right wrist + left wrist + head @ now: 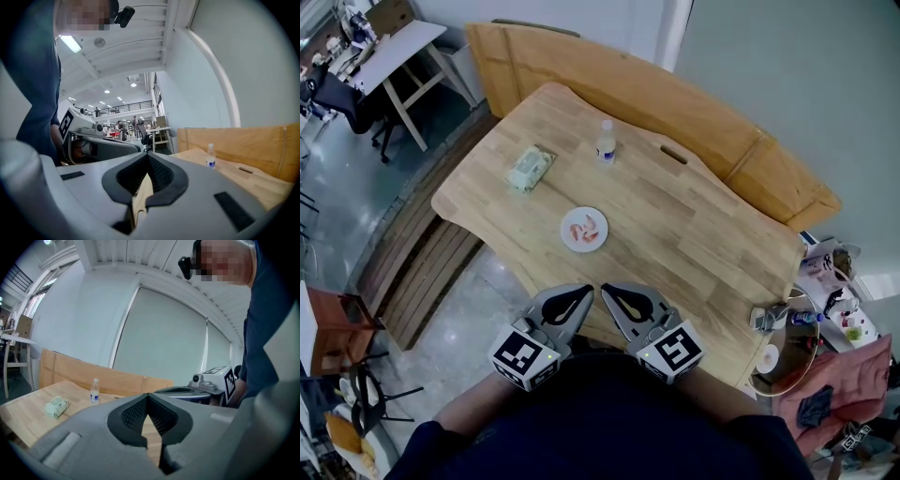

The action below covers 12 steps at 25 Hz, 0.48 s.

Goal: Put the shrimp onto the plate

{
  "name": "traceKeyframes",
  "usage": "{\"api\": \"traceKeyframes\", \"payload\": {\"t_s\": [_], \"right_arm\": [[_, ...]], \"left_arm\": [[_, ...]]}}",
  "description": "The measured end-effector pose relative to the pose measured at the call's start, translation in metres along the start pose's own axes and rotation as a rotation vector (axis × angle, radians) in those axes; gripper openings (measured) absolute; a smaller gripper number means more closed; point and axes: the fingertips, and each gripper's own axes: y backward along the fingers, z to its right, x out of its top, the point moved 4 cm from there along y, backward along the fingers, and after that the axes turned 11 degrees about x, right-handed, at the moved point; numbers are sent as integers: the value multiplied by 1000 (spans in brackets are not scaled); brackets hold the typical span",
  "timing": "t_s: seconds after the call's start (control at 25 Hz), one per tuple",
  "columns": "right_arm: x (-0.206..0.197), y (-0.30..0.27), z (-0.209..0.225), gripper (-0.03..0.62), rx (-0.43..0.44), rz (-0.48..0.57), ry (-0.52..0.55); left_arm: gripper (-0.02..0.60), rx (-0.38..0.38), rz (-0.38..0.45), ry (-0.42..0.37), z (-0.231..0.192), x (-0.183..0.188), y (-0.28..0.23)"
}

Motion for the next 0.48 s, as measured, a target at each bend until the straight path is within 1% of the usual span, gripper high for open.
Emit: {"api": "traceKeyframes", "payload": {"t_s": [0.48], "right_arm": [[0, -5, 0, 9, 2, -11, 0]], "left_arm": [[4, 4, 8, -10, -5, 1, 2]]}}
